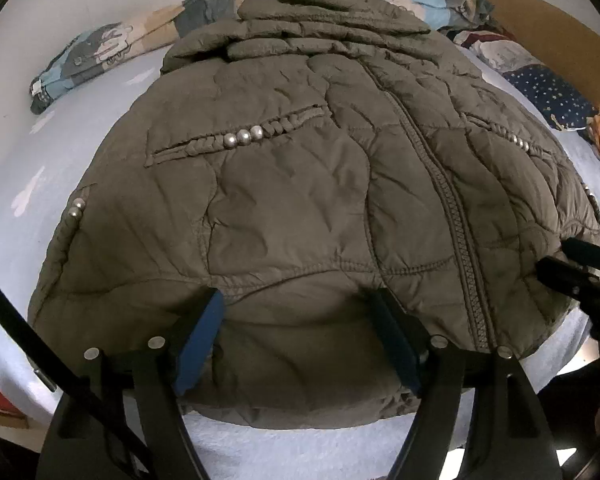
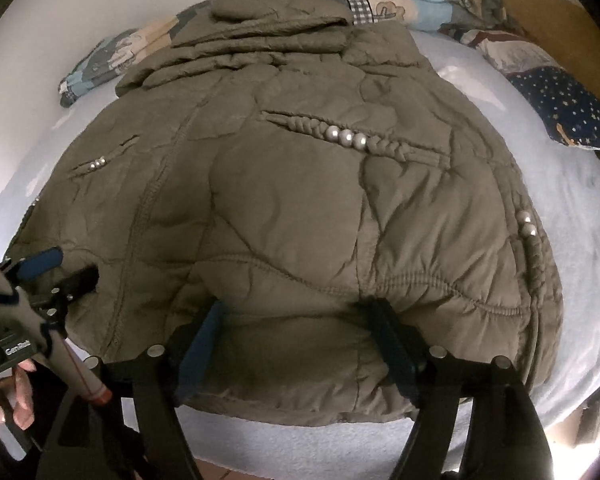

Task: Fold large clothes

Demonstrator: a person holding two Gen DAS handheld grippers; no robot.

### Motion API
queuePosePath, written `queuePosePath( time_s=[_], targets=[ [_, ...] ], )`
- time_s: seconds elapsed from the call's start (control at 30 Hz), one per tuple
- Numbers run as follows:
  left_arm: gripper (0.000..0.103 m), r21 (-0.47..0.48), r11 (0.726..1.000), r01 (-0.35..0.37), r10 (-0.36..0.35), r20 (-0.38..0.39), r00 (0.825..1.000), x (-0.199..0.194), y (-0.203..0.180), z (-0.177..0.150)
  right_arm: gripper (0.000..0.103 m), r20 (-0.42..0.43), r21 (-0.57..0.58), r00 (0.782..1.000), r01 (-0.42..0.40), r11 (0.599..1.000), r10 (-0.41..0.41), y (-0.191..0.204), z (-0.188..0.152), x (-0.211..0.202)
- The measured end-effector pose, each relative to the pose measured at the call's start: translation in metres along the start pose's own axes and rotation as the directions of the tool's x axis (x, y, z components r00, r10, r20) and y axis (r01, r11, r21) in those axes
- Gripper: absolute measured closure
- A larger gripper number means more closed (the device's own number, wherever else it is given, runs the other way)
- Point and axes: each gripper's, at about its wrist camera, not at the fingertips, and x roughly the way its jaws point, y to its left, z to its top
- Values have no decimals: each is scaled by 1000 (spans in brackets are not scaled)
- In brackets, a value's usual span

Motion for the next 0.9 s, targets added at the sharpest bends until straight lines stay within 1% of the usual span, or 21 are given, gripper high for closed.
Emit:
queuePosePath(
  time_s=[0.1,0.17,0.2,0.27,0.33,0.4,0.43,0.47,0.57,0.67,0.7,0.77,0.8,0.83,0.87,0.9],
  targets=[
    [26,22,1000,-18,17,33,999,-1,-2,-4,23,18,8,999,-39,999,39,-4,-3,-7],
    [18,31,998,-49,47,52,998,-1,-2,-4,23,30,16,997,-69,998,68,-8,-6,-15],
    [17,33,998,-47,45,52,998,-1,-2,-3,23,50,38,995,-92,995,91,-15,-7,-24],
    [17,32,999,-34,33,47,998,-1,1,-1,23,87,81,990,-116,990,109,-27,-8,-37],
    [17,33,999,-27,26,37,999,-2,3,3,23,145,155,985,-118,981,96,-49,-8,-56],
    [17,37,999,-25,23,47,999,-6,5,6,23,195,252,979,-100,963,50,-76,-10,-70],
    [17,30,999,-23,22,58,998,-9,6,7,23,207,298,978,-93,950,31,-88,-12,-74],
    [17,12,1000,-20,19,74,997,-13,10,8,23,216,359,976,-97,928,18,-104,-16,-77],
    [17,-51,999,-13,18,85,996,-21,24,13,23,215,505,977,-116,855,5,-140,-27,-75],
    [17,-157,988,6,5,70,998,-30,55,20,23,208,582,978,-137,801,17,-159,-36,-69],
    [17,-205,979,5,9,68,998,-36,70,23,23,203,610,979,-149,778,28,-165,-40,-66],
    [17,-311,950,10,12,68,998,-51,102,26,23,204,643,978,-164,748,39,-173,-43,-63],
    [17,-379,925,11,14,62,998,-58,125,25,23,205,661,977,-175,730,49,-177,-45,-61],
    [17,-418,909,12,14,59,998,-64,139,22,23,205,671,977,-183,719,57,-179,-48,-60],
    [17,-467,884,18,9,56,998,-69,157,17,23,204,679,976,-193,708,71,-180,-50,-56],
    [17,-491,871,21,5,51,999,-72,166,12,23,202,683,976,-197,703,78,-182,-50,-53]
  ],
)
